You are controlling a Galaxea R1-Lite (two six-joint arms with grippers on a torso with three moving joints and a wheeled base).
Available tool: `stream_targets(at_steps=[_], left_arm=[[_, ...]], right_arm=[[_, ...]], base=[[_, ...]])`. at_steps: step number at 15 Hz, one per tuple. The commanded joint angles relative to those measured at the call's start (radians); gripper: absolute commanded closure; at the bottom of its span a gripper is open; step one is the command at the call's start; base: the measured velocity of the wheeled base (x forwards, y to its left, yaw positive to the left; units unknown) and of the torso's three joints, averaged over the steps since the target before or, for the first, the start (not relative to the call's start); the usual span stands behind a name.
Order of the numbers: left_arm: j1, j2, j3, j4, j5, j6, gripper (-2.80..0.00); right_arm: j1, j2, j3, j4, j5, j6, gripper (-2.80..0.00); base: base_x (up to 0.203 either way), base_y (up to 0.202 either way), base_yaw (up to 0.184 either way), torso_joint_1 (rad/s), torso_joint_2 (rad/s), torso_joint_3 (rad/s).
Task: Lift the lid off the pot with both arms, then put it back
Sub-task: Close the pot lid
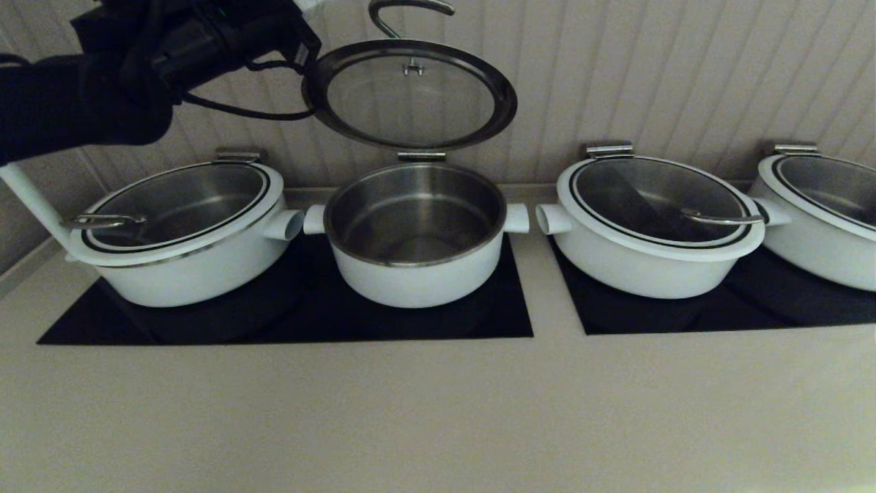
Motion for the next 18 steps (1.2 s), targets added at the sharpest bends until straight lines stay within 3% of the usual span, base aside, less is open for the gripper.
stream_targets(at_steps=[1, 10, 18], left_arm=[[0.0, 0.056, -0.01, -0.001, -0.003, 0.004, 0.0], [0.0, 0.067, 0.001, -0.002, -0.004, 0.004, 0.0], [0.0, 0.023, 0.087, -0.01, -0.005, 0.021, 0.0]], right_arm=[[0.0, 0.001, 0.0, -0.001, 0.001, -0.002, 0.0], [0.0, 0.001, 0.0, -0.001, 0.0, -0.002, 0.0], [0.0, 0.001, 0.0, -0.001, 0.001, -0.002, 0.0]], base=[[0.0, 0.0, 0.0, 0.0, 0.0, 0.0], [0.0, 0.0, 0.0, 0.0, 0.0, 0.0], [0.0, 0.0, 0.0, 0.0, 0.0, 0.0]])
